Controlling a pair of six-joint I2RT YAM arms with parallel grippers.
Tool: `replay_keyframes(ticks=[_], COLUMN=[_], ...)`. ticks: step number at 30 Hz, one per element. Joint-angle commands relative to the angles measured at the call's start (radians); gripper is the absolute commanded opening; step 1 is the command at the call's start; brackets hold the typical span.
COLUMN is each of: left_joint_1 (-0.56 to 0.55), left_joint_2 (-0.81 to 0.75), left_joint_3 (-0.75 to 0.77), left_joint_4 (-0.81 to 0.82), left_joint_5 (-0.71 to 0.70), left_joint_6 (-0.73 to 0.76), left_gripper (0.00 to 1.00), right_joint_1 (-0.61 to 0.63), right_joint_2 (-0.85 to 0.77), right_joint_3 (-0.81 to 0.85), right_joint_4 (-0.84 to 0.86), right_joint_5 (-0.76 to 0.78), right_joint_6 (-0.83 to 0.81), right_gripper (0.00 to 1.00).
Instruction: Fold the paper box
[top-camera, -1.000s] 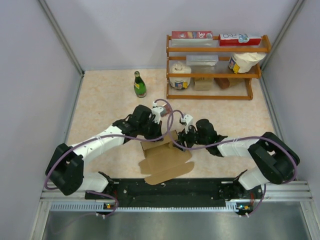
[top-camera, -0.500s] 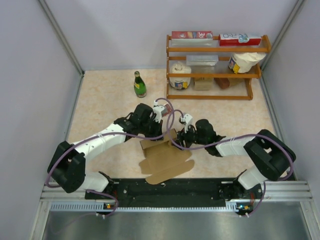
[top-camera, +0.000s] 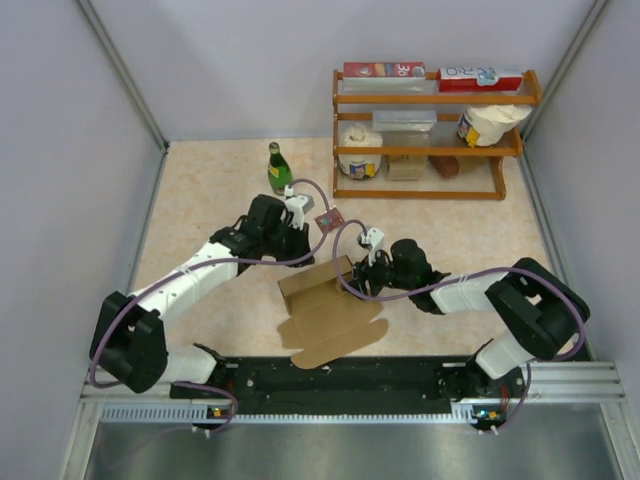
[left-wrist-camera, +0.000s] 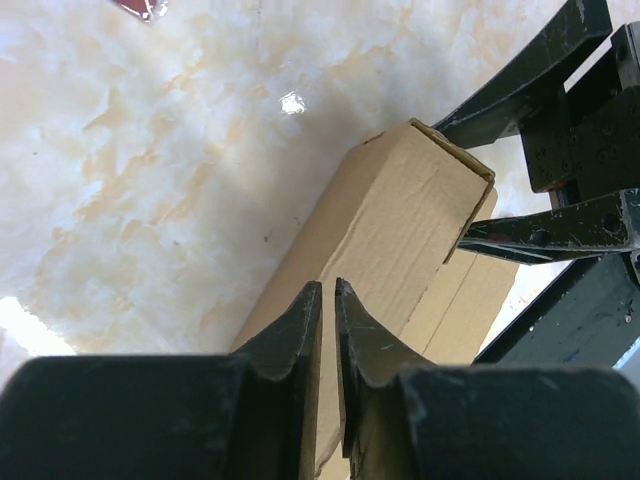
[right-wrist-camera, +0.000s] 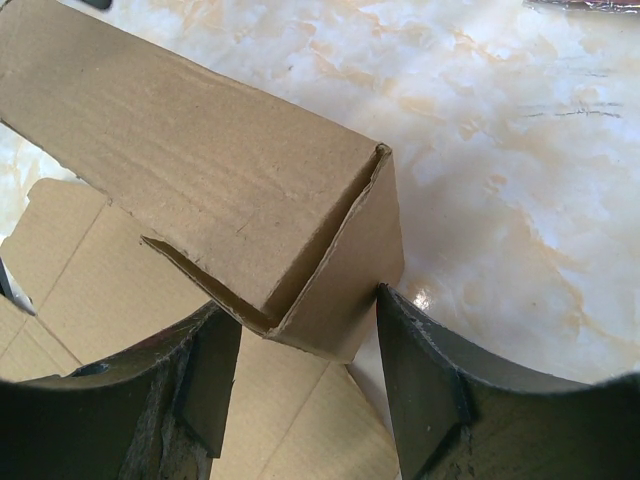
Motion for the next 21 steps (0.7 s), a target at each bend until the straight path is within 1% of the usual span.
replay_keyframes(ticks=[1,5,10,14,21], left_joint_1=[0.034,0.068,0.105,0.114,0.116], left_joint_2=[-0.065,-0.117,-0.169,-0.174,-0.158], left_joint_3=[-0.013,-0.056,-0.099,-0.127,-0.153], left_joint_4=[-0.01,-0.018,-0.044,-0.065,-0.042], left_joint_5=[0.013,-0.004,-0.044,-0.062,-0.009], left_joint_6=[0.016,0.002,-0.006,-0.011,-0.034], left_gripper=[0.16,0.2,0.22,0.22,0.22], right_joint_1=[0.015,0.015,0.015,0.015,0.02], right_joint_2=[0.008,0.006,0.011,0.019,0.046], right_joint_3=[0.002,0.0,0.0,0.003,0.007], right_joint_4=[0.051,0.051,0.06,0.07,0.102], right_joint_5=[-0.003,-0.008,-0.006,-0.008,-0.014], right_joint_6=[0.001,0.001,-0.002,-0.002,0.003], right_gripper=[0.56,0.56,0.56,0.56,0.55])
